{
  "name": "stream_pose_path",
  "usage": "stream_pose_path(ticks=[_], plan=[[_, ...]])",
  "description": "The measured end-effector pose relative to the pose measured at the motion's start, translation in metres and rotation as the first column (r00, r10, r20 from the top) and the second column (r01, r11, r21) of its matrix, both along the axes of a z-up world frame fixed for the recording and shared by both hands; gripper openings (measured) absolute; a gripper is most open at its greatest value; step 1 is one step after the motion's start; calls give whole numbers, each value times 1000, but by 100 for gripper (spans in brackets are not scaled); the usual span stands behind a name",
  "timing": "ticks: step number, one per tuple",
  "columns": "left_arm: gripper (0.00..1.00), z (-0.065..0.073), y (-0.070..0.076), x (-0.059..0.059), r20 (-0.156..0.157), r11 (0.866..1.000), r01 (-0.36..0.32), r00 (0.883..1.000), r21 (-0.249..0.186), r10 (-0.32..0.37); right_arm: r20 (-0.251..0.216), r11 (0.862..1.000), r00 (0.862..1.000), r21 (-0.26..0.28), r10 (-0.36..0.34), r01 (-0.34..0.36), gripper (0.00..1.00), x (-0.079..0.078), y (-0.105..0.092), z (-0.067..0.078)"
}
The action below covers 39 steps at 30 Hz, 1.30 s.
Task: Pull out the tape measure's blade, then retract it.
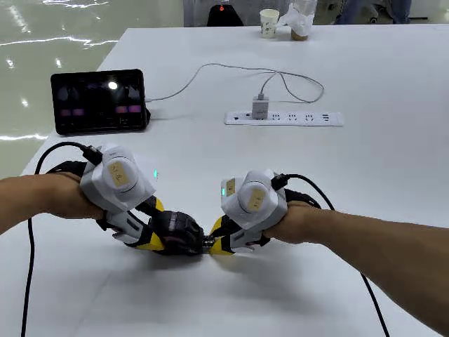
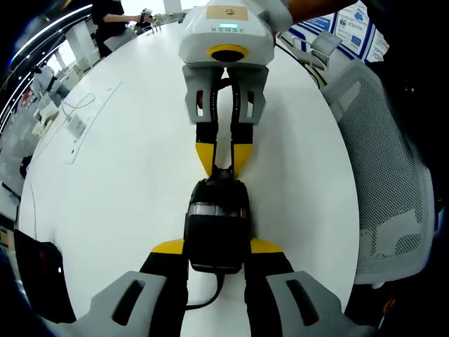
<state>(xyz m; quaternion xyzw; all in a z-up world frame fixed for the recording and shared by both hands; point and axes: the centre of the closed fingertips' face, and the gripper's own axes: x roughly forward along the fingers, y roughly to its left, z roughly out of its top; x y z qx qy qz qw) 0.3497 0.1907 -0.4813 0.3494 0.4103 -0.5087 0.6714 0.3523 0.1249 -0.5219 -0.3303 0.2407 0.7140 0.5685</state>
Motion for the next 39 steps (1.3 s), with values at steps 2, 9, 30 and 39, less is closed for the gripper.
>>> stream_pose_path(ticks=[2, 9, 30, 39], plan=[[24, 0, -1, 0, -1, 1000, -1, 1000, 0, 1, 0, 1000, 1000, -1, 1, -1, 9, 0, -2, 0], [24, 1, -3, -3, 0, 1000, -2, 1000, 1, 2, 3, 1000, 1000, -6, 2, -2, 9, 1, -7, 0], [24, 1, -6, -5, -4, 1000, -1, 1000, 7, 1, 3, 1000, 1000, -25, -3, 3, 9, 5, -30, 2], [24, 1, -6, -6, -7, 1000, -1, 1000, 9, 1, -1, 1000, 1000, -29, -3, 3, 9, 6, -40, 3]])
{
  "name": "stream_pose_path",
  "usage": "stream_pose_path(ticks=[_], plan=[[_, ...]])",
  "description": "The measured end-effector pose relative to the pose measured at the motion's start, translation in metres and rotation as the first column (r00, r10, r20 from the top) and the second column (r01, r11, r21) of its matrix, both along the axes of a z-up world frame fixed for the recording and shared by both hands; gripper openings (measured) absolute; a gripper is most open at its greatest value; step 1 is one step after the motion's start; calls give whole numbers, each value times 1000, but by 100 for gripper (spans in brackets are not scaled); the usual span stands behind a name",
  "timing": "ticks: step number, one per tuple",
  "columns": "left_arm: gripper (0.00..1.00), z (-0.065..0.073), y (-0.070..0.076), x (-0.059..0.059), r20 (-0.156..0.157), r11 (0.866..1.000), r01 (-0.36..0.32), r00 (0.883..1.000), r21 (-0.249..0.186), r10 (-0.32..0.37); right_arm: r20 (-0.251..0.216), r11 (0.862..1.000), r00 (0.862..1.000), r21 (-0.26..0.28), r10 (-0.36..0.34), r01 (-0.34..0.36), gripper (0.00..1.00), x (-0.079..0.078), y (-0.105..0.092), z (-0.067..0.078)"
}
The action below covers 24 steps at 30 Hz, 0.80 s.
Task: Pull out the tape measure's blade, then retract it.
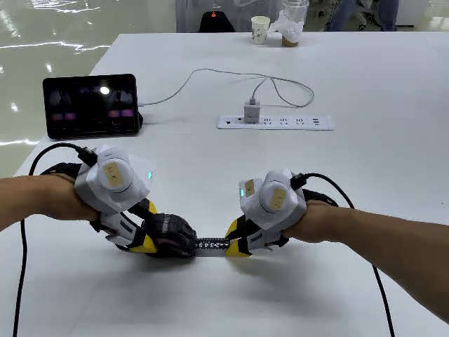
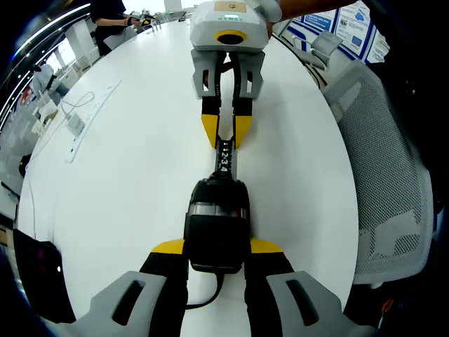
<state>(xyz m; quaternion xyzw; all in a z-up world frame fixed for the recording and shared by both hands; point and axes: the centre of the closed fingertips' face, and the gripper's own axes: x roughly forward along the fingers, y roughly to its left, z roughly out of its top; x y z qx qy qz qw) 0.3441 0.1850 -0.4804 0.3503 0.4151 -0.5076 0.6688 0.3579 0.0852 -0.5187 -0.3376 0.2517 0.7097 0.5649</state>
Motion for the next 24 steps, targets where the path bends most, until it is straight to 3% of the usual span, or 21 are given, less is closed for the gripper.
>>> stream_pose_path(ticks=[24], plan=[[24, 0, 0, 0, -3, 1000, -8, 1000, 2, 8, -3, 1000, 1000, -14, -12, 12, 9, 5, -26, 0]])
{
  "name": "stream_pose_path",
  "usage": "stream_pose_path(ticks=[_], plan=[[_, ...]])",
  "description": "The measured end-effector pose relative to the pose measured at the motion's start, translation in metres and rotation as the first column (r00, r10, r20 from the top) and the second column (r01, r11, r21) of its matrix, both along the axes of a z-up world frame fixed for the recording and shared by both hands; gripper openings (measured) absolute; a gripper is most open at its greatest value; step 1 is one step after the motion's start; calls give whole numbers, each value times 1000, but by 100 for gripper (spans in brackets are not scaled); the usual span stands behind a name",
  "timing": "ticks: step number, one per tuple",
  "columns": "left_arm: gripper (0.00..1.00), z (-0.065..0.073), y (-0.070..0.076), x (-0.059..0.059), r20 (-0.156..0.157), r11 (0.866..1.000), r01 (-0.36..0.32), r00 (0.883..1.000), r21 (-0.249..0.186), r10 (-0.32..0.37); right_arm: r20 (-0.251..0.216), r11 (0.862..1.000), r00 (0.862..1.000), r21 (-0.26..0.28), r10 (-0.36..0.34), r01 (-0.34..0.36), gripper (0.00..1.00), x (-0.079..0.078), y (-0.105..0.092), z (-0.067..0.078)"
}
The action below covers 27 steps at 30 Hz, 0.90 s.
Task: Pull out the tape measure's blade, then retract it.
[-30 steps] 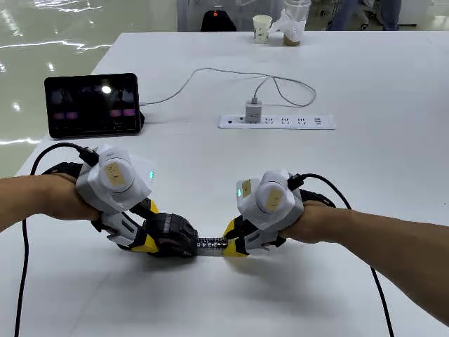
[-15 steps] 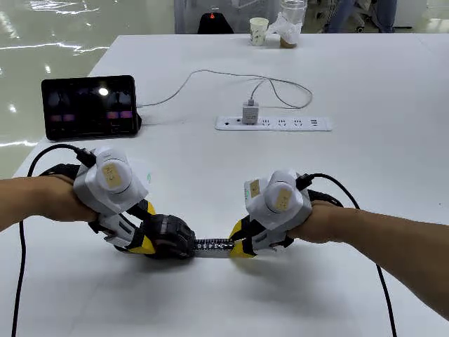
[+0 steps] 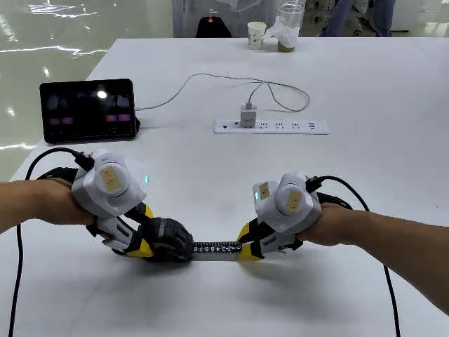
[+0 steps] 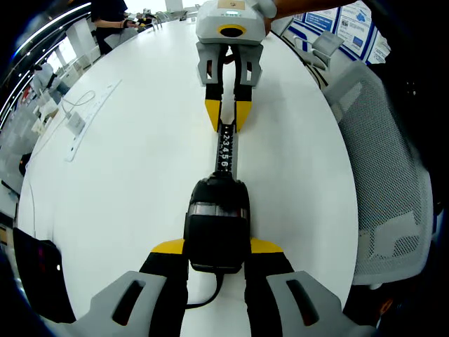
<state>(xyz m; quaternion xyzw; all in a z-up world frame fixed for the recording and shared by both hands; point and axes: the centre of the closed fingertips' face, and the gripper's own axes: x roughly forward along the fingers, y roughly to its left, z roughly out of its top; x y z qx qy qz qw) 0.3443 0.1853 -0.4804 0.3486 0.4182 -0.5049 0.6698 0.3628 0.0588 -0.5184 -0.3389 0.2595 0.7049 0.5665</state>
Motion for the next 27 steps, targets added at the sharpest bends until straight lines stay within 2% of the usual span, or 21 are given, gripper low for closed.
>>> stream_pose_path(ticks=[27], plan=[[24, -2, 1, 1, -6, 1000, 8, 1000, 8, -7, -6, 1000, 1000, -17, -23, 23, 9, 3, -32, -1]])
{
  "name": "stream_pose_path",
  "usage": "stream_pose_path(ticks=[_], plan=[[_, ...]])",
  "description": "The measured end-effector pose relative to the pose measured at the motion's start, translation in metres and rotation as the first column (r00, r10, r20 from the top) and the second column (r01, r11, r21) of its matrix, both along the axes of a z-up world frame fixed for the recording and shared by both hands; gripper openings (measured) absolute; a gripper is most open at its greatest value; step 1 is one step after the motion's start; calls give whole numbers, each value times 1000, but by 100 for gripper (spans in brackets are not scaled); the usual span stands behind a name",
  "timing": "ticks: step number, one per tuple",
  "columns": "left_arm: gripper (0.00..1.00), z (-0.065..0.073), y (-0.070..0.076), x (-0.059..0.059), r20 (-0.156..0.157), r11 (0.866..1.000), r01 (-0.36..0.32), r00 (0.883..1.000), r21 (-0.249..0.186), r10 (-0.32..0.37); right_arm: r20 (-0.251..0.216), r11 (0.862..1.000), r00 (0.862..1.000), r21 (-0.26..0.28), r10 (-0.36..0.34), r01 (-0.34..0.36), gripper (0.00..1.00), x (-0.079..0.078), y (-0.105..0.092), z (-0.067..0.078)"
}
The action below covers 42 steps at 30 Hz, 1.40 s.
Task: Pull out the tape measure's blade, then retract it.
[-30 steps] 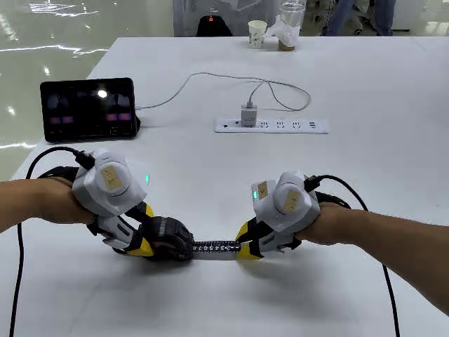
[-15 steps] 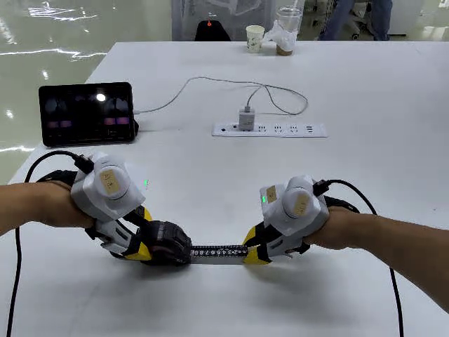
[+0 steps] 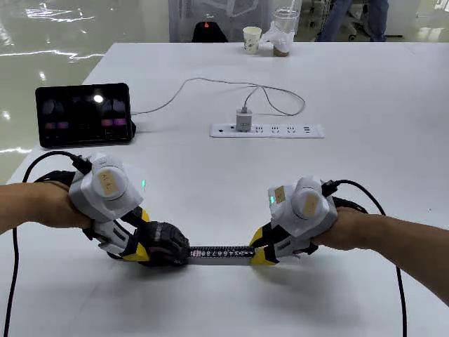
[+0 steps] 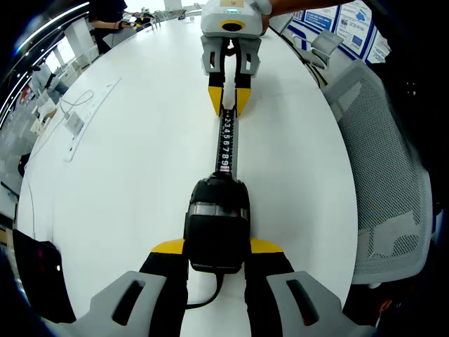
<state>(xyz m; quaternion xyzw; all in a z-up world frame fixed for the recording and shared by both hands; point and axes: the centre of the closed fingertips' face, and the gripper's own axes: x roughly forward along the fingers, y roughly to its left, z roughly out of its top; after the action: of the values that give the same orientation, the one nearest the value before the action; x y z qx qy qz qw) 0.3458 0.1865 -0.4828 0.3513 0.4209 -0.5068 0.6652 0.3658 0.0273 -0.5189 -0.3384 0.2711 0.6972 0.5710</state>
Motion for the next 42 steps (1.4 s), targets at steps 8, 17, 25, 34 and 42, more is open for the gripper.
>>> stream_pose_path(ticks=[8, 17, 25, 34, 42], plan=[[24, 0, -1, 0, -2, 1000, 2, 1000, 3, -2, 3, 1000, 1000, -4, -3, 3, 9, 1, -10, 0], [24, 1, -2, -1, -4, 1000, 3, 1000, 4, -3, 1, 1000, 1000, -11, -12, 12, 9, 3, -22, 1], [24, 1, -3, -1, -5, 1000, 2, 1000, 3, -2, 3, 1000, 1000, -18, -16, 16, 9, 3, -32, 0], [24, 0, -3, 0, -6, 1000, 3, 1000, 1, -3, 0, 999, 1000, -24, -22, 22, 9, 4, -42, 1], [24, -1, -3, 2, -6, 1000, 4, 1000, 2, -4, -2, 999, 1000, -40, -26, 26, 9, 4, -52, 0]])
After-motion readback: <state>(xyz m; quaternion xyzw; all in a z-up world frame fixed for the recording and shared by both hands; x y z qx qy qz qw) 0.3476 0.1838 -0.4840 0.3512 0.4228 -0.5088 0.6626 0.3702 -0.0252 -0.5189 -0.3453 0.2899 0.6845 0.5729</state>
